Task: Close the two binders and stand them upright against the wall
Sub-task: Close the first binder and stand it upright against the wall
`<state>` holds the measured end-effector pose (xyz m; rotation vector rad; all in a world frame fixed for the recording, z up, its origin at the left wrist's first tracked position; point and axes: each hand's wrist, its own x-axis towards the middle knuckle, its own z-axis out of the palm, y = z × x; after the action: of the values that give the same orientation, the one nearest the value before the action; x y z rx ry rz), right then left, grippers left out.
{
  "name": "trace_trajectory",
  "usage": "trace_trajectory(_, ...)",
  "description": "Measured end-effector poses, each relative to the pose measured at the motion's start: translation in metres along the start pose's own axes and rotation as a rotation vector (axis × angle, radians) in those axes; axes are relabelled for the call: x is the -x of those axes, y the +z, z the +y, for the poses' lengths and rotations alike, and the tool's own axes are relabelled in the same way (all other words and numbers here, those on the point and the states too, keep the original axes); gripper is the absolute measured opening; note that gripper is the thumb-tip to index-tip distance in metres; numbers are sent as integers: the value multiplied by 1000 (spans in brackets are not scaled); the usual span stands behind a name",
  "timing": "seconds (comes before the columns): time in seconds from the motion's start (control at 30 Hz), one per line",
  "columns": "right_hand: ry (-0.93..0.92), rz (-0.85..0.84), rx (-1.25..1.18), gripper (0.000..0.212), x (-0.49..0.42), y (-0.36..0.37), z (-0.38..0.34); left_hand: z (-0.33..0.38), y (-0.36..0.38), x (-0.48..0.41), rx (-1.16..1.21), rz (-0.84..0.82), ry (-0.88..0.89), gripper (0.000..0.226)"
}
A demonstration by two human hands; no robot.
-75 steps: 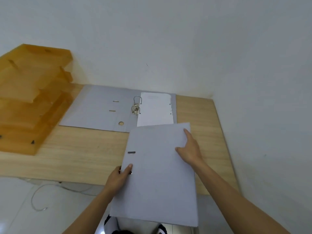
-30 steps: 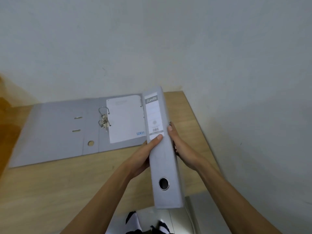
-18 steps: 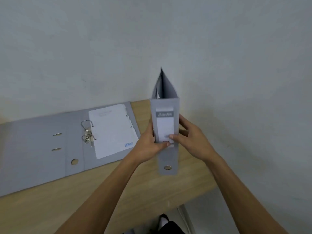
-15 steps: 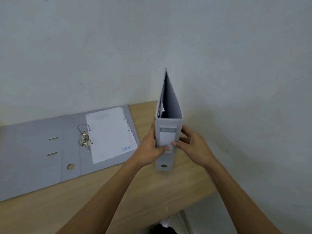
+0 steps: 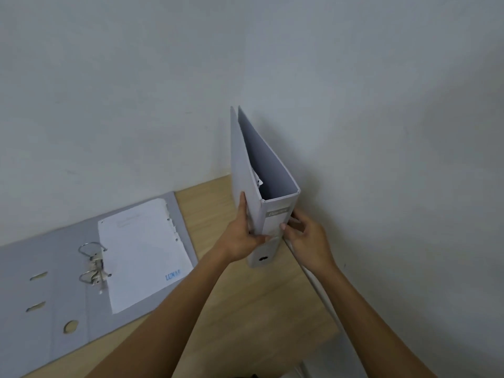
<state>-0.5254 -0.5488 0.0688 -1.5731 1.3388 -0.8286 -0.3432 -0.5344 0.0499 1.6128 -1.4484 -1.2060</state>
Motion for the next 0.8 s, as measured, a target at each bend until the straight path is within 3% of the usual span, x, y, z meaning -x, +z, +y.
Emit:
trace_trajectory(0.1,-35,195,155,34,-7,3,0,4,8,-22,20,20,11,127)
trace_trajectory(0.17,-22,231,164,36,-13,6,-2,6,13,-36,20,38,21,124)
trace_trajectory(0.4,5,182,-72,68,-24,7,-4,12,14,-71,-5,68,19,115)
trace_trajectory(0.8,-72,64,37,82,-41,21,11,8,6,-82,-68,105,-6,105)
